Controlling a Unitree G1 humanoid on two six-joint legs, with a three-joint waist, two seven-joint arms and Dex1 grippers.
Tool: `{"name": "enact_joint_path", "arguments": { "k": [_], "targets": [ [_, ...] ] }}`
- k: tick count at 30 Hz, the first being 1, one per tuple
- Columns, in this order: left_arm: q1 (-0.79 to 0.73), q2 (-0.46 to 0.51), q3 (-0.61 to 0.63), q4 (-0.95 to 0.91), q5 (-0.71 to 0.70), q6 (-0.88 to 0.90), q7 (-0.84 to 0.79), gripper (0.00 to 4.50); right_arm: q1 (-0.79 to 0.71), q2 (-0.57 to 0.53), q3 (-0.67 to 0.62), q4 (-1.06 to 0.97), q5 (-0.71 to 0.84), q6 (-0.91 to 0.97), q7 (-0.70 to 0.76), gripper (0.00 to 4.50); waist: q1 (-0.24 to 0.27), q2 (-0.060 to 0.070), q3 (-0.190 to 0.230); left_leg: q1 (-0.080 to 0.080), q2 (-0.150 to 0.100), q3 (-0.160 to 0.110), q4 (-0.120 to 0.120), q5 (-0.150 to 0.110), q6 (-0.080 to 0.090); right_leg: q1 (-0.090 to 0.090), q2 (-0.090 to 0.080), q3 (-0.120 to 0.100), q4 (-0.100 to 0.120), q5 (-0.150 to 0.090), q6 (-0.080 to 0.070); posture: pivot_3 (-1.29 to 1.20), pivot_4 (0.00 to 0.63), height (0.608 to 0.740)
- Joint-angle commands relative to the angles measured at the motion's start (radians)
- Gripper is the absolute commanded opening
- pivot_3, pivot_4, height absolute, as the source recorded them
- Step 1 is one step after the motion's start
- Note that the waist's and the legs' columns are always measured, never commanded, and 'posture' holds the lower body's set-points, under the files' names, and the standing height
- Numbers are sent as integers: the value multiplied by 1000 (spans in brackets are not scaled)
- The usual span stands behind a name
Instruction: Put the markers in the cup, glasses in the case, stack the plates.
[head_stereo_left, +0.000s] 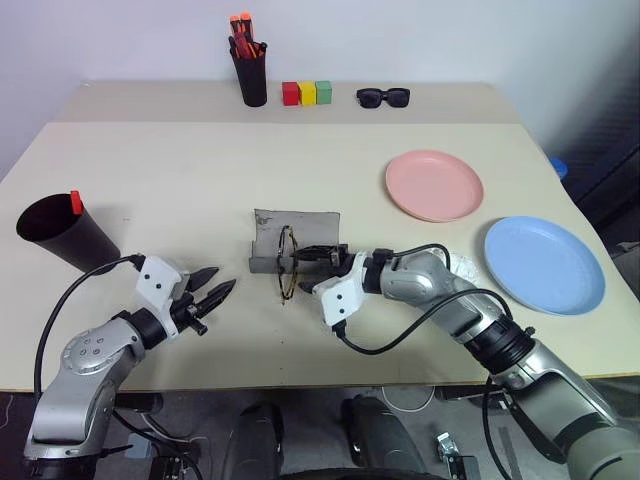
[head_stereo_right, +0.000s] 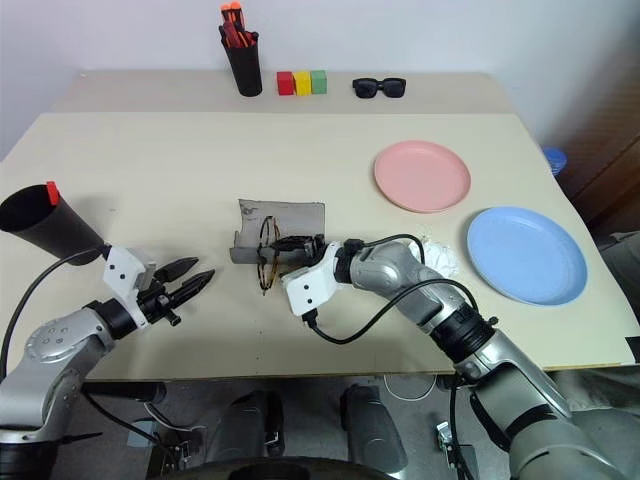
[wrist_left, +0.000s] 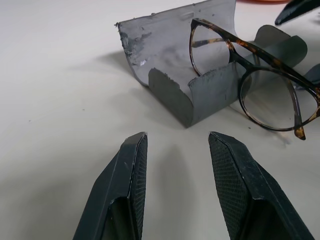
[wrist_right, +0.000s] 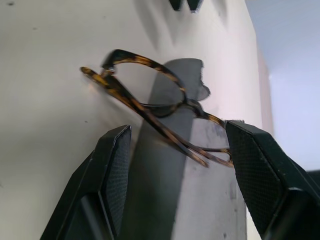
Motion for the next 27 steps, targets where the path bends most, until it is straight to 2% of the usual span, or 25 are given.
{"name": "enact_joint_path", "arguments": {
  "k": [1, 5, 6, 8, 12, 27],
  "targets": [
    [4, -5, 16, -29, -6, -14, 7, 1950, -24, 31, -12, 34, -33, -66, -50, 3017, 0, 0, 0, 0, 0, 0, 0, 0, 0, 0, 0, 0, 0, 0, 0, 0, 150, 722],
    [1, -4, 15, -27, -6, -14, 7, 1950, -33, 61, -9, 90, -63, -114, -82, 3017, 0, 0, 0, 0, 0, 0, 0, 0, 0, 0, 0, 0, 0, 0, 0, 0, 150, 722],
    [1, -4, 15, -27, -6, -14, 7, 1950, -34, 67, -9, 100, -69, -124, -87, 2782, 0, 0, 0, 0, 0, 0, 1, 0, 0, 1, 0, 0, 0, 0, 0, 0, 150, 722],
    [1, -2, 17, -29, -7, -13, 7, 1950, -35, 77, -8, 117, -78, -144, -96, 2167, 0, 0, 0, 0, 0, 0, 1, 0, 0, 1, 0, 0, 0, 0, 0, 0, 150, 722],
    [5, 1, 23, -36, -10, -10, 8, 1950, -35, 85, -17, 125, -94, -175, -119, 155, 0, 0, 0, 0, 0, 0, 1, 0, 0, 1, 0, 0, 0, 0, 0, 0, 150, 722],
    [-5, -4, 21, -28, -14, -13, 9, 1950, -83, 80, -88, 88, -168, -287, -306, 65, 0, 0, 0, 1, 0, 0, 1, 0, 0, 2, 0, 0, 1, 0, 0, 0, 150, 722]
  ]
}}
